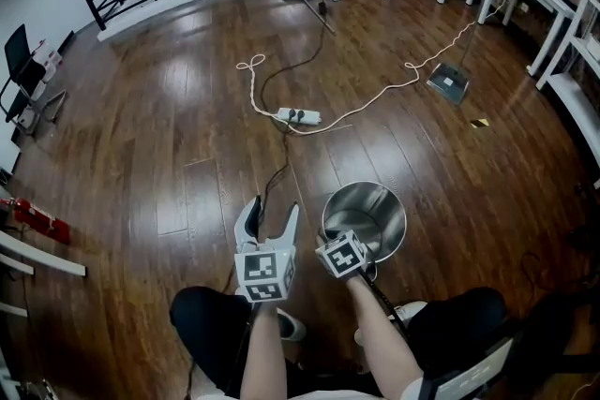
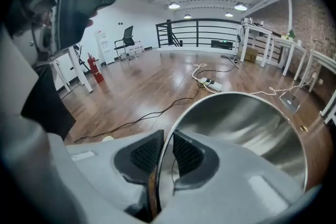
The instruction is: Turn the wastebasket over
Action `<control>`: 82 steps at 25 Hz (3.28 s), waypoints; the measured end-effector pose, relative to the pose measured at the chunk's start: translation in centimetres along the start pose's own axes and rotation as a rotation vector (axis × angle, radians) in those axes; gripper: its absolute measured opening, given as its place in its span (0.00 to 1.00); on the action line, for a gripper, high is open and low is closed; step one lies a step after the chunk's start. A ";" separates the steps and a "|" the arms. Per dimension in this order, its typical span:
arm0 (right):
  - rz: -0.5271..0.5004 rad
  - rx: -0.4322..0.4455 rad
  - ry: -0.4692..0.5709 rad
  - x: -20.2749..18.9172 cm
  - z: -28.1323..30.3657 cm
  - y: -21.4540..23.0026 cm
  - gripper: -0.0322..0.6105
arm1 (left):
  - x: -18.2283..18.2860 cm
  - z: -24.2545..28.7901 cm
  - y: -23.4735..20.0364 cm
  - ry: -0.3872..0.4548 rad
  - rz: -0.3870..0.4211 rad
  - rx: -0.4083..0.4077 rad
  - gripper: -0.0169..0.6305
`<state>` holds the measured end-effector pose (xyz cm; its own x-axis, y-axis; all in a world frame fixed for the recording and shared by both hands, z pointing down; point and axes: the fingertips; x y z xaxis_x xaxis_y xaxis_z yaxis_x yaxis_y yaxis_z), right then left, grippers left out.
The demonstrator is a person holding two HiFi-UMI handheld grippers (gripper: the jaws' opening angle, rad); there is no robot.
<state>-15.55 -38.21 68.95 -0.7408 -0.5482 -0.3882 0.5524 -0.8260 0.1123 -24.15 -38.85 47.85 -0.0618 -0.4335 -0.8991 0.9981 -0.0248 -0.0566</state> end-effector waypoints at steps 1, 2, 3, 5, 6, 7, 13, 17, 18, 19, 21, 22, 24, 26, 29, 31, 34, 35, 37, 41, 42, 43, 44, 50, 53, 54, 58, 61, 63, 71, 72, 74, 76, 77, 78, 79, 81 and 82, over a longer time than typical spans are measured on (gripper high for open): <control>-0.013 0.000 0.029 0.4 -0.6 -0.2 0.12 | 0.1 0.0 -0.2 0.002 -0.003 0.001 0.55; -0.018 0.004 0.054 0.7 -1.1 -0.3 0.12 | 0.1 0.1 -0.3 0.002 -0.008 0.000 0.55; -0.013 0.009 0.079 1.0 -1.6 -0.2 0.12 | 0.0 0.2 -0.4 -0.001 -0.014 -0.002 0.55; 0.025 0.035 0.143 1.7 -3.1 0.1 0.13 | -0.3 0.4 -0.5 -0.008 -0.024 -0.009 0.55; 0.050 0.056 0.185 2.2 -4.0 0.4 0.13 | -0.2 0.3 -0.3 -0.005 -0.025 -0.014 0.55; 0.078 0.081 0.234 2.6 -5.0 0.8 0.13 | 0.1 0.1 -0.2 0.005 -0.024 -0.019 0.55; 0.326 0.401 0.559 3.5 -9.5 3.4 0.13 | 1.7 -0.6 0.3 0.051 -0.040 -0.048 0.55; 0.397 0.564 0.655 2.0 -9.0 4.0 0.12 | 1.8 -0.6 0.4 0.051 -0.039 -0.055 0.55; 0.396 0.581 0.663 1.4 -8.9 4.2 0.12 | 1.8 -0.6 0.4 0.049 -0.036 -0.053 0.55; 0.396 0.593 0.668 0.9 -8.9 4.5 0.12 | 1.7 -0.5 0.4 0.048 -0.035 -0.051 0.55; 0.415 0.594 0.670 0.0 -8.9 5.6 0.12 | 1.5 -0.3 0.3 0.043 -0.041 -0.049 0.55; 0.436 0.561 0.665 -0.6 -8.9 6.6 0.12 | 1.4 -0.2 0.4 0.040 -0.043 -0.051 0.55; 0.500 0.418 0.630 -2.4 -8.5 9.6 0.13 | 1.1 0.2 1.1 0.028 -0.041 -0.065 0.55; 0.589 0.230 0.547 -5.2 -7.7 13.2 0.17 | 0.7 0.6 1.9 0.012 -0.035 -0.084 0.55; 0.751 0.010 0.334 -11.3 -5.6 18.3 0.23 | 0.0 1.2 2.9 -0.023 -0.030 -0.109 0.55; 0.797 -0.064 0.241 -14.6 -4.7 20.3 0.26 | -0.3 1.6 3.5 -0.042 -0.033 -0.121 0.55; 0.816 -0.071 0.273 -15.2 -4.7 20.8 0.24 | -1.0 2.1 4.2 -0.073 -0.023 -0.134 0.55; 0.813 -0.088 0.272 -15.0 -4.7 20.8 0.25 | -1.2 2.2 4.3 -0.083 -0.019 -0.134 0.55; 0.799 -0.126 0.261 -14.8 -4.7 20.8 0.25 | -1.9 2.5 4.5 -0.101 -0.015 -0.132 0.55; 0.806 -0.139 0.328 -14.4 -5.4 21.2 0.25 | -4.1 3.9 4.5 -0.151 -0.043 -0.123 0.55; 0.807 -0.137 0.360 -14.2 -5.8 21.3 0.26 | -4.9 4.5 4.5 -0.167 -0.054 -0.127 0.55; 0.794 -0.137 0.381 -13.9 -6.2 21.2 0.26 | -5.9 5.2 4.6 -0.186 -0.063 -0.129 0.54; 0.769 -0.143 0.387 -13.6 -6.6 21.0 0.26 | -7.1 6.0 4.5 -0.211 -0.069 -0.127 0.53; 0.684 -0.154 0.304 -14.8 -7.5 20.3 0.26 | -16.3 11.4 3.3 -0.372 -0.199 -0.144 0.48; 0.678 -0.116 0.268 -15.5 -6.8 19.4 0.26 | -19.0 12.4 2.5 -0.399 -0.334 -0.161 0.44; 0.671 -0.112 0.264 -15.5 -6.6 19.2 0.26 | -19.7 12.6 2.4 -0.415 -0.354 -0.159 0.41; 0.672 -0.108 0.220 -16.3 -5.7 19.0 0.26 | -21.1 13.0 3.5 -0.471 -0.332 -0.179 0.36; 0.677 -0.120 0.183 -17.1 -4.9 18.8 0.20 | -21.3 13.1 4.6 -0.453 -0.296 -0.196 0.26; 0.677 -0.128 0.191 -16.9 -4.8 18.9 0.20 | -21.1 13.1 4.7 -0.433 -0.312 -0.193 0.23; 0.673 -0.093 0.212 -16.9 -4.8 18.7 0.19 | -21.6 13.1 3.8 -0.425 -0.441 -0.299 0.19; 0.675 -0.089 0.218 -17.0 -4.8 18.7 0.18 | -21.6 13.1 3.8 -0.430 -0.433 -0.303 0.19; 0.680 -0.085 0.223 -17.0 -4.7 18.8 0.17 | -21.5 13.2 3.9 -0.437 -0.411 -0.303 0.18; 0.684 -0.081 0.215 -17.0 -4.6 18.7 0.16 | -21.4 13.1 3.9 -0.450 -0.366 -0.296 0.18; 0.684 -0.078 0.207 -17.1 -4.6 18.6 0.16 | -21.4 12.9 4.0 -0.460 -0.325 -0.291 0.17; 0.684 -0.075 0.200 -17.2 -4.7 18.5 0.16 | -21.4 12.6 4.2 -0.470 -0.278 -0.289 0.16; 0.687 -0.071 0.198 -17.4 -4.7 18.5 0.16 | -21.4 12.4 4.5 -0.480 -0.238 -0.292 0.16; 0.699 -0.063 0.206 -17.6 -4.9 18.8 0.15 | -21.5 12.0 5.0 -0.500 -0.206 -0.307 0.15; 0.706 -0.062 0.208 -17.7 -4.8 19.1 0.15 | -21.5 11.9 5.2 -0.507 -0.204 -0.312 0.14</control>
<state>9.94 -43.63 73.53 -0.1170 -0.9052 -0.4086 0.8960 -0.2737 0.3497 -17.65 -40.44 72.03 -0.1661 -0.8230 -0.5432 0.9138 0.0785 -0.3984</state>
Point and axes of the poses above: the fingertips, and each gripper's own axes: z forward along the fingers, y to its right, x out of its top, and after that the axes turned 15 degrees about -y, right-handed
